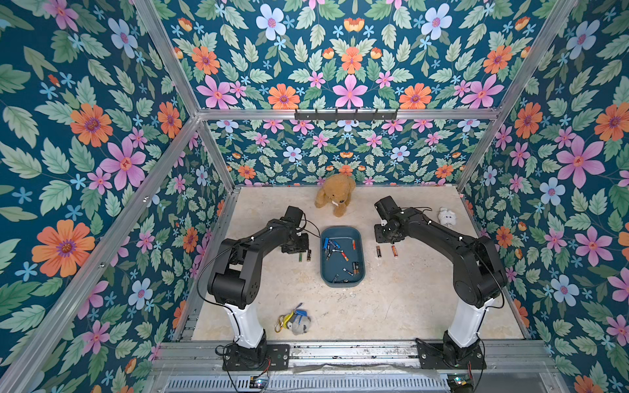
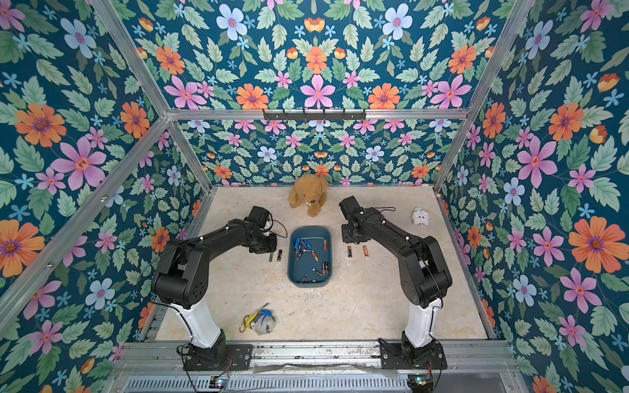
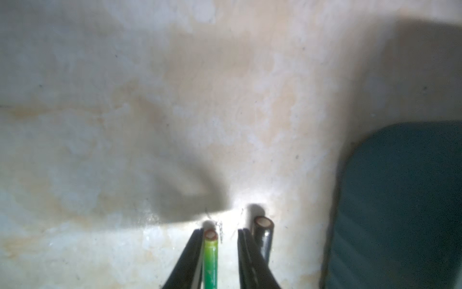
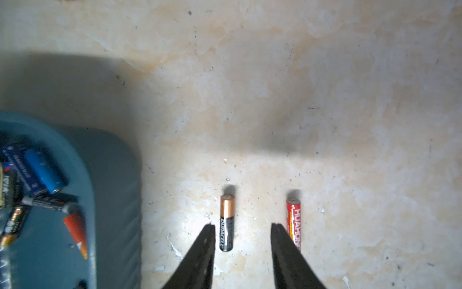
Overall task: Take the batteries out of the storage box
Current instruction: Place the battery at the center of the board, then pick up the battery from the storage box.
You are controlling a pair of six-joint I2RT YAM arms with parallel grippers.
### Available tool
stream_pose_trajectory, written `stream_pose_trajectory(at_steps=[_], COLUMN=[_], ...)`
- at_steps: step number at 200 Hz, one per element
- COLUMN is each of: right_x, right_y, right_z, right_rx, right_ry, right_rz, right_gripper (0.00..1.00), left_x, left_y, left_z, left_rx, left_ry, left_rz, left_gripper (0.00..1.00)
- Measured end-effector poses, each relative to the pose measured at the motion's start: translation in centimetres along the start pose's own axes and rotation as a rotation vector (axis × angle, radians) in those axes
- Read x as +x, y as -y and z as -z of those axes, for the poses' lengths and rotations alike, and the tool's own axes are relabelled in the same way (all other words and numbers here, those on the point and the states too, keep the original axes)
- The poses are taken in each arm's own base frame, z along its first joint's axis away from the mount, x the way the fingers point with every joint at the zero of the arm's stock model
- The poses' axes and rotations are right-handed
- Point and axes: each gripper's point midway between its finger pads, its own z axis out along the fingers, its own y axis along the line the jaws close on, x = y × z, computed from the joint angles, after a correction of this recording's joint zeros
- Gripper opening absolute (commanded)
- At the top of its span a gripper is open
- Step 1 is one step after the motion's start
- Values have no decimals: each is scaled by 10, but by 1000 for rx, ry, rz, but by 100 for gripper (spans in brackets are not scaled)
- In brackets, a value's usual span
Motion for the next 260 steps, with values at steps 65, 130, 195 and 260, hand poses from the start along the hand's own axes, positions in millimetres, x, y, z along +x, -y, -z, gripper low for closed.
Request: stream_pose_trajectory(at_steps=[65, 130, 195, 260], right_x=[-15, 15, 35, 60], right_y=[-50, -118, -141, -144], right_z=[43, 24, -16, -33], right_rx=[-96, -212, -218, -199], right_ry=[85, 1, -74, -124], right_rz=[54, 122, 161, 195], right_gripper=[43, 43, 43, 42], left_x=[-23, -21, -13, 1], left_y=[7, 13, 13, 9], left_z=[26, 53, 56, 57], left_rx=[5, 50, 61, 62], left_ry=[65, 108, 102, 89], left_rz=[-2, 22, 30, 34], left_gripper=[32, 35, 36, 36])
